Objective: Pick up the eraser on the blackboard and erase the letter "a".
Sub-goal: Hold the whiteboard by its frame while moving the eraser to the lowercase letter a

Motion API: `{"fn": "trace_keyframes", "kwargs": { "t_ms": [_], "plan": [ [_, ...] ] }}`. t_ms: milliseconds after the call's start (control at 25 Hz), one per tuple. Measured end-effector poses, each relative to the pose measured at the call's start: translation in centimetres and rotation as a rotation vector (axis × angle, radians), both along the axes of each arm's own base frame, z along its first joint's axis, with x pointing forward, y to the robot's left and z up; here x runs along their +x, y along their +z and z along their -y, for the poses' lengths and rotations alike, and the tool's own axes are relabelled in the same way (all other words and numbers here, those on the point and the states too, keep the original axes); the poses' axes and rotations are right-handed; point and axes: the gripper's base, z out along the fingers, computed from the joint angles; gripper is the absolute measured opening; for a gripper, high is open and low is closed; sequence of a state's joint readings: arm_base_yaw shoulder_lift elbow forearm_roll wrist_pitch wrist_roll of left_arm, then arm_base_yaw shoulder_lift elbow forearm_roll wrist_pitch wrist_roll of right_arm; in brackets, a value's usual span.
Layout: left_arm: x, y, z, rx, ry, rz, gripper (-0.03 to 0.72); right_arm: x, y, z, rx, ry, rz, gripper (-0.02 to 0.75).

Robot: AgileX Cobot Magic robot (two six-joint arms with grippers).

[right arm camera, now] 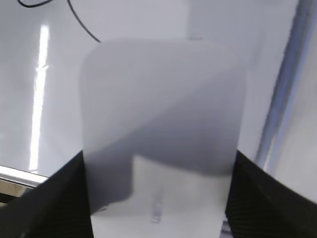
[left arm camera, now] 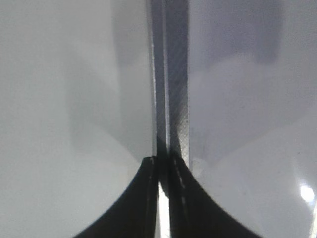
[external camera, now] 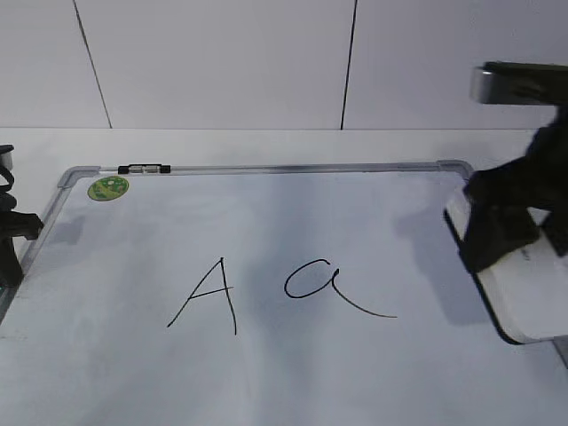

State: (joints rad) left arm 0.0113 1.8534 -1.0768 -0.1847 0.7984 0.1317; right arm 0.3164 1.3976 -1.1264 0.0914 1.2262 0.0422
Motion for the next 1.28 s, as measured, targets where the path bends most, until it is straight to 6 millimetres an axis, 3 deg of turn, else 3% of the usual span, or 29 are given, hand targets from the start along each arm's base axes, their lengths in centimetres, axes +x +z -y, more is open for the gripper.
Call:
{"fn": "trace_keyframes", "kwargs": {
  "t_ms": [160, 480, 840, 1280],
  "plan": [
    [0.0, 0.0, 0.0, 0.000, 0.000, 0.000, 0.017, 2.0, -0.8, -3.6, -0.026, 0.108, -0.016, 0.559],
    [0.0, 0.0, 0.0, 0.000, 0.000, 0.000, 0.017, 5.5, -5.4, -9.8, -0.090, 0.265, -0.050, 0.559],
    [0.0, 0.0, 0.0, 0.000, 0.000, -0.001, 0.017, 9.2, -9.5, -12.5, -0.079, 0.313, -0.080, 0.559],
    [0.0, 0.0, 0.0, 0.000, 0.000, 0.000, 0.017, 10.5, -12.2, -13.4, -0.066, 0.322, -0.048, 0.559]
  ]
}}
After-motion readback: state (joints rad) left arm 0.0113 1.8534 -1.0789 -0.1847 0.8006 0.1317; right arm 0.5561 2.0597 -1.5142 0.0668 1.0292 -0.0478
